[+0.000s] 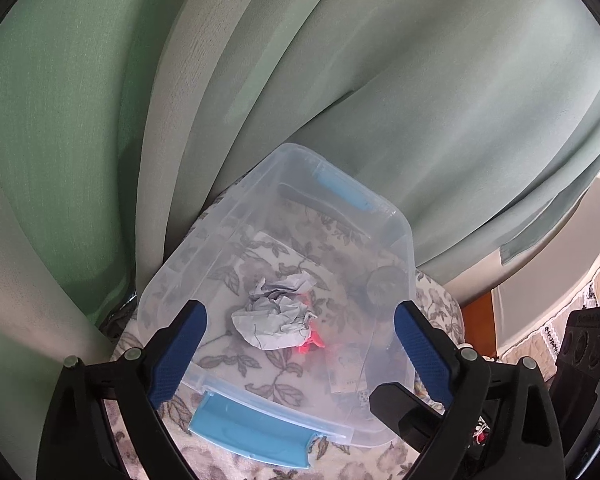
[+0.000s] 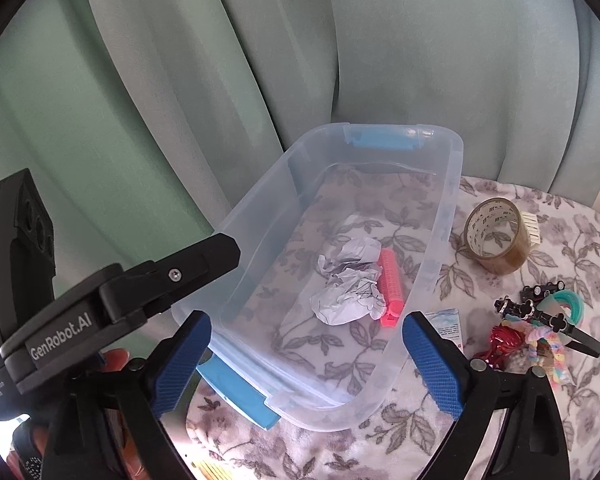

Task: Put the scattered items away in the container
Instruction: 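Open the right tool to drop the curler while the left tool releases the paper, then move both tools back from the box to the remaining pile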

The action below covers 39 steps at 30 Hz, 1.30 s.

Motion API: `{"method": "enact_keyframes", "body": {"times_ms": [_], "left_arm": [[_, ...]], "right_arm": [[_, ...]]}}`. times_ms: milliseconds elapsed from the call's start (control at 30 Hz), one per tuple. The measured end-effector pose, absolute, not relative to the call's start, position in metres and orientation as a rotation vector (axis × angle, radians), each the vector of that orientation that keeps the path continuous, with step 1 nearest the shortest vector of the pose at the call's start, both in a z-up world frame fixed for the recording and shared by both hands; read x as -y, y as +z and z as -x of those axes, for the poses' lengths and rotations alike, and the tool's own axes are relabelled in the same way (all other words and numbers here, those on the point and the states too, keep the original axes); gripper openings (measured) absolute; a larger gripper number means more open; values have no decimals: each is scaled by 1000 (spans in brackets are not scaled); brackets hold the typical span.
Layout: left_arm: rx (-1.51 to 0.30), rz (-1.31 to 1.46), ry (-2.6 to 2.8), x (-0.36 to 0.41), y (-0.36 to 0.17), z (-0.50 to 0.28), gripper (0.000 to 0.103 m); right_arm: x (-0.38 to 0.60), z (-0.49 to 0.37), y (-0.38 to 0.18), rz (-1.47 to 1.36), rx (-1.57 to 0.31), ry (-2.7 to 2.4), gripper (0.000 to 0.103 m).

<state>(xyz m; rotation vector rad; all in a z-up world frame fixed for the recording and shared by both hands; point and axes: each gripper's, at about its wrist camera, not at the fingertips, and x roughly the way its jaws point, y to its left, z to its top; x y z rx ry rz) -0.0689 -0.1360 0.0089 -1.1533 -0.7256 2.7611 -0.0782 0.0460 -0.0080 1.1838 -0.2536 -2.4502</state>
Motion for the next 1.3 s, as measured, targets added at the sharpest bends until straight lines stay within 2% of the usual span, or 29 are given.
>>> {"method": "enact_keyframes", "body": {"times_ms": [400,733,1300], "left_arm": [[605,835,2889,120,49,48,96],[469,829,2915,87,57,43,96],[294,960,2770,8,41,47,96]], "right_arm": [[-78,57,13,-970,257,-2608,103],[-121,38,25,-838,375,-2676,103],[-242,10,5,-908,639,-2885,103]]}}
